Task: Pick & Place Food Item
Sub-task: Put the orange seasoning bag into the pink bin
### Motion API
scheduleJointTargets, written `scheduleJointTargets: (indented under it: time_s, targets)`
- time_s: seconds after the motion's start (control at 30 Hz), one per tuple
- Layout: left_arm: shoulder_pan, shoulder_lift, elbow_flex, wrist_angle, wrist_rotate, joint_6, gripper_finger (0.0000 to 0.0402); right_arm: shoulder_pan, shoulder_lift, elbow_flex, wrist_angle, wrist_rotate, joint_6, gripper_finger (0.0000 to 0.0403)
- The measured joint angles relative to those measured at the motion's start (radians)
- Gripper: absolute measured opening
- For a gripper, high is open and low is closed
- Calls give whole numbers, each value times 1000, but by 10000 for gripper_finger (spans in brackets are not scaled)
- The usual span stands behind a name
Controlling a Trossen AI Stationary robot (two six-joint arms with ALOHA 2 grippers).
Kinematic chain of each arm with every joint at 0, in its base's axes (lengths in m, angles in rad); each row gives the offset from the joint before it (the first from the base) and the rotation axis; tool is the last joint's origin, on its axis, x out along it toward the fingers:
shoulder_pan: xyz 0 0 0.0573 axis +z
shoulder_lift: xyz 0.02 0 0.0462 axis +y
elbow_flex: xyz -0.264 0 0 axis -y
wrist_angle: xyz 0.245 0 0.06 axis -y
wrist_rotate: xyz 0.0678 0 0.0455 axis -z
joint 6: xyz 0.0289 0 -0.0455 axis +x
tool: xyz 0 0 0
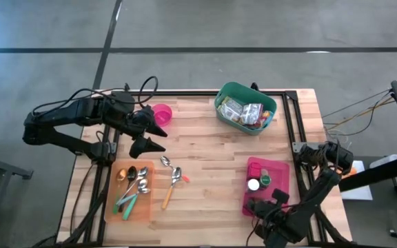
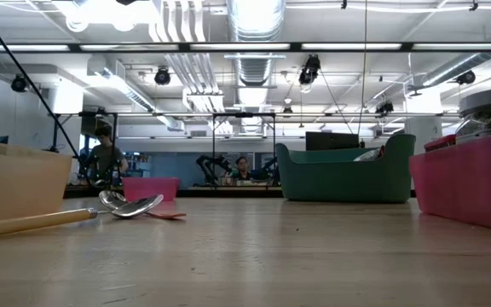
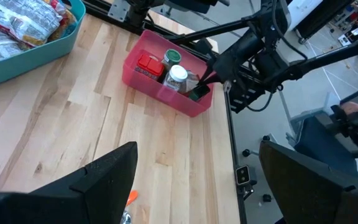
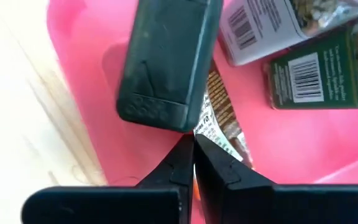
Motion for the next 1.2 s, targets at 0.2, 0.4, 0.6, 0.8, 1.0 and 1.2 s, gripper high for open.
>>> scheduleJointTargets:
  time_s: [0.2,0.4,0.6,0.8,1.0,1.2]
  targets:
    - [0,0,0,0,0,-3,341,22,0,53,-99,25,123,8]
    - [0,0,0,0,0,-4,341,88,-1,90,-202,90,364,8]
    - [0,0,0,4,0,-23,341,132,-1,95,-199,182,479,8]
    - [0,0,0,5,0,-45,341,139,-1,57,-200,234,536,8]
    - [0,0,0,8,0,-55,341,140,-1,21,-202,302,563,8]
    - [0,0,0,21,0,-84,341,157,-1,2,-205,337,584,8]
